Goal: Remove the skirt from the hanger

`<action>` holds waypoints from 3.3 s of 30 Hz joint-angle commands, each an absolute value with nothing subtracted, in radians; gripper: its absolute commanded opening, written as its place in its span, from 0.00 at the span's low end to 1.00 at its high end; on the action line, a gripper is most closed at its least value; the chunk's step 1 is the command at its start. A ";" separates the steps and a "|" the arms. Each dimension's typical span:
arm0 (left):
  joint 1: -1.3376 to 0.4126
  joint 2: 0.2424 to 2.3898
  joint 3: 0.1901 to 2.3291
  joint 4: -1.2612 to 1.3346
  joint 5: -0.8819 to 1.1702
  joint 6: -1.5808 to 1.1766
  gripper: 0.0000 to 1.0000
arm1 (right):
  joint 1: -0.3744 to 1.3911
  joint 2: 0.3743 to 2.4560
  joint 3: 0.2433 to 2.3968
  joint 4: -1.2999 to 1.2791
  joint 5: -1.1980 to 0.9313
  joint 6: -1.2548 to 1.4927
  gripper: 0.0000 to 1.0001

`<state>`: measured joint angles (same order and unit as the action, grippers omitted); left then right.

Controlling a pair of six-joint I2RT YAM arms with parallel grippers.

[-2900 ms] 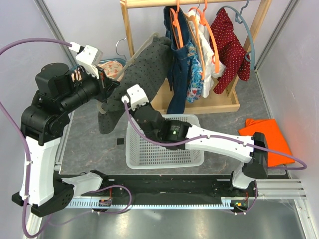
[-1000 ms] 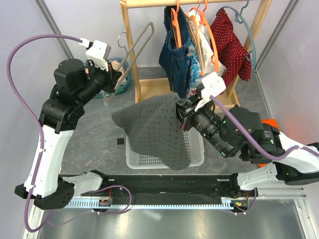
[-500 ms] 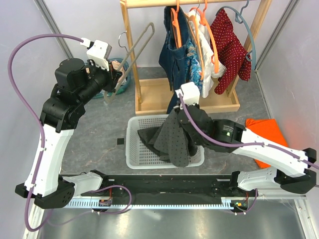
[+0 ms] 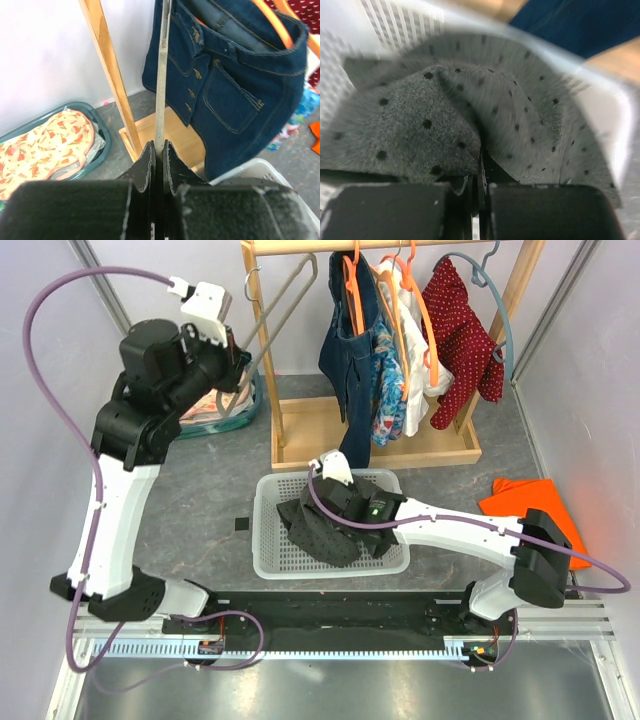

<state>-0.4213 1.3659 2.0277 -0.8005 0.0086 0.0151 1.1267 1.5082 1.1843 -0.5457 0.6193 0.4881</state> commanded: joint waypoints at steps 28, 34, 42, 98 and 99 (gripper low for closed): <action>-0.436 1.850 2.508 -0.723 -0.252 0.161 0.02 | 1.126 1.410 0.939 -0.281 0.428 0.649 0.00; -0.434 1.885 2.503 -0.692 -0.304 0.222 0.02 | 1.126 1.387 0.920 -0.273 0.423 0.653 0.00; -0.414 1.864 2.464 -0.701 -0.324 0.227 0.02 | 1.124 1.345 0.897 -0.288 0.425 0.664 0.00; -0.535 1.190 1.513 -0.640 0.328 -0.064 1.00 | 0.732 1.769 2.549 -0.681 0.444 0.063 0.83; -0.537 1.169 1.437 -0.644 0.354 -0.057 1.00 | 0.706 1.772 2.551 -0.666 0.392 0.077 0.83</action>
<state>-0.5304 1.2228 1.5833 -0.6323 0.1707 -0.0185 0.7795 1.7611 2.4969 -0.7734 0.5095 0.1223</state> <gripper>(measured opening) 0.993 0.832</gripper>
